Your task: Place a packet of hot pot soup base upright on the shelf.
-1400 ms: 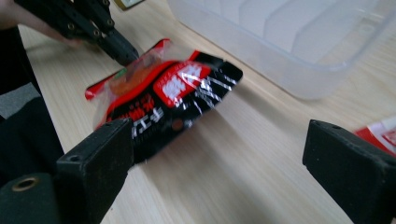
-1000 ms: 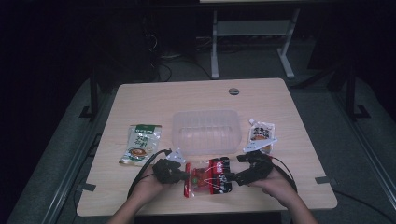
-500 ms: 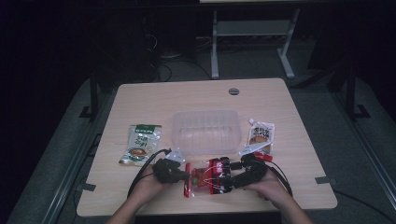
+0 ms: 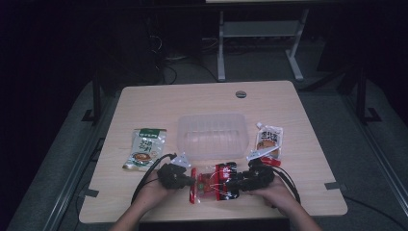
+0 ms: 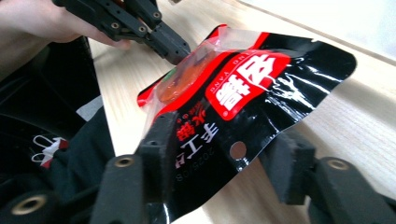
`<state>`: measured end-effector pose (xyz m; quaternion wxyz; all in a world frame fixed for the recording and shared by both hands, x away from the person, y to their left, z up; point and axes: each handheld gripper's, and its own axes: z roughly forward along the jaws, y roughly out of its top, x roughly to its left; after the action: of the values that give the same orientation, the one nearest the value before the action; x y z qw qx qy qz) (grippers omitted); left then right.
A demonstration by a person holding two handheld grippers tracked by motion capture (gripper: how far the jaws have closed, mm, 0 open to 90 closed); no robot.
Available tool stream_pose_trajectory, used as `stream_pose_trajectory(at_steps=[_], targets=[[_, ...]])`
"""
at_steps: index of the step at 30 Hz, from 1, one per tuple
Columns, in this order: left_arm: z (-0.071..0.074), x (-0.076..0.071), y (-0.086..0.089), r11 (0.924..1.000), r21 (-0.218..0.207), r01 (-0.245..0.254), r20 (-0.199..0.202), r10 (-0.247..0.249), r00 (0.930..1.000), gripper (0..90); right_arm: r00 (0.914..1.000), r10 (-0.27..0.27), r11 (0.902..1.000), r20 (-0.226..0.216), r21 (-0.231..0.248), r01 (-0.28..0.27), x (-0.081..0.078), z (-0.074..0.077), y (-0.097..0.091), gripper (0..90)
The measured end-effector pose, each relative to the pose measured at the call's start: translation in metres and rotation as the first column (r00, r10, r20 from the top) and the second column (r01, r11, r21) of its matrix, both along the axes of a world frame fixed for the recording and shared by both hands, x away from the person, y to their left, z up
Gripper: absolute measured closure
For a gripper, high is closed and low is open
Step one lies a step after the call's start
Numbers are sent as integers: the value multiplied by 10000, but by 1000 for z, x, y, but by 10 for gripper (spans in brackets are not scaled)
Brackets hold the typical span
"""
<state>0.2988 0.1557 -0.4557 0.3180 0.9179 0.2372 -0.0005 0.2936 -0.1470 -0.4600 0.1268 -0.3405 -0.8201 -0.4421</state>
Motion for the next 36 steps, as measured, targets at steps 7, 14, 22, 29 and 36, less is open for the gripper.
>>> stream_pose_trajectory(at_steps=[7,14,22,29,36], targets=[[0,0,0,10000,6,1,17,-1,10000,899,9999,113,9992,36,374,-114,1,3,-1,714],[0,0,0,10000,68,61,54,-61,10000,899,9994,298,9981,171,530,-307,1,6,2,820],[-1,0,0,10000,-95,-17,45,17,10000,900,9953,671,9951,695,678,-718,0,10,8,898],[-2,-1,-5,9998,-222,-14,47,15,10000,900,9935,919,9824,679,1569,-1016,1,16,9,900],[-1,-2,-7,9999,-87,-82,323,84,9994,899,9887,1145,9700,964,2041,-1323,1,22,15,900]])
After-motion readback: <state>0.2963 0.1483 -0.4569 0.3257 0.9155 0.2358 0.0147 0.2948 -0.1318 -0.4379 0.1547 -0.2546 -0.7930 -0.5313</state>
